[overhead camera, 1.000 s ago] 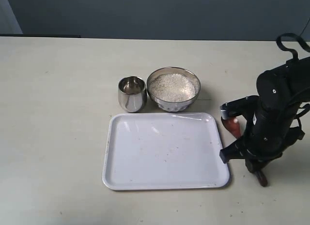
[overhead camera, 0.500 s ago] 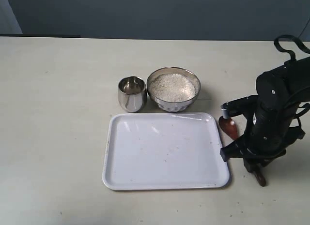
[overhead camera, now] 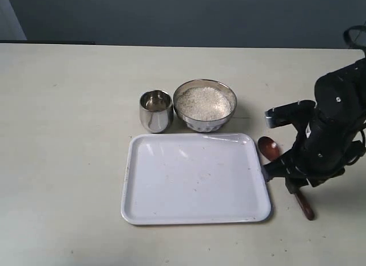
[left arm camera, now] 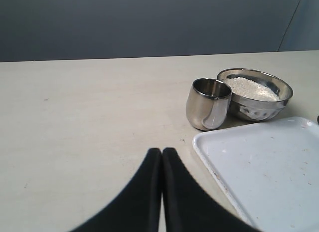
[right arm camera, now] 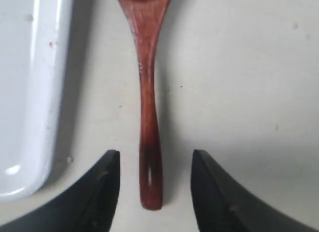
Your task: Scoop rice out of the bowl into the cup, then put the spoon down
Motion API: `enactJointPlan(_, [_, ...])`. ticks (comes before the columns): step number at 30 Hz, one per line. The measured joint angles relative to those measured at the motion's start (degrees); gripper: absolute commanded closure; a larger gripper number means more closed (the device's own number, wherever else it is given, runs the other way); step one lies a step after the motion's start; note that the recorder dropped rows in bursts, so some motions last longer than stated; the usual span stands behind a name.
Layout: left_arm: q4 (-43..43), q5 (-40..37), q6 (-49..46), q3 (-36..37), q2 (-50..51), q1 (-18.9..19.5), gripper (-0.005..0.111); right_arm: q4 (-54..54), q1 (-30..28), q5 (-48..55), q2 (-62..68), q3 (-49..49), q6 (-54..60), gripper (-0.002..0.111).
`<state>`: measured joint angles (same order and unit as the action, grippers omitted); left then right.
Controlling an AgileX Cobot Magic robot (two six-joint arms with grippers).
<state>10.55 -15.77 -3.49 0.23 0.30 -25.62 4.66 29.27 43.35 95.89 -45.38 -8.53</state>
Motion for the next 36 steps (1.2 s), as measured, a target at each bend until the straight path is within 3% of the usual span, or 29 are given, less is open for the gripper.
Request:
enactJointPlan(17, [0.00, 0.00, 0.00, 0.00, 0.00, 0.00, 0.106, -0.69, 0.00, 11.63, -29.40, 0.08, 0.00, 0.064])
enactJointPlan(26, [0.00, 0.00, 0.00, 0.00, 0.00, 0.00, 0.106, 3.01, 0.00, 9.71, -44.12, -0.13, -0.65, 0.064])
enactJointPlan(33, [0.00, 0.00, 0.00, 0.00, 0.00, 0.00, 0.106, 18.28, 0.00, 7.50, -50.20, -0.13, -19.42, 0.064])
enactJointPlan(36, [0.00, 0.00, 0.00, 0.00, 0.00, 0.00, 0.106, 21.83, 0.00, 1.48, -54.33, 1.99, -22.35, 0.064])
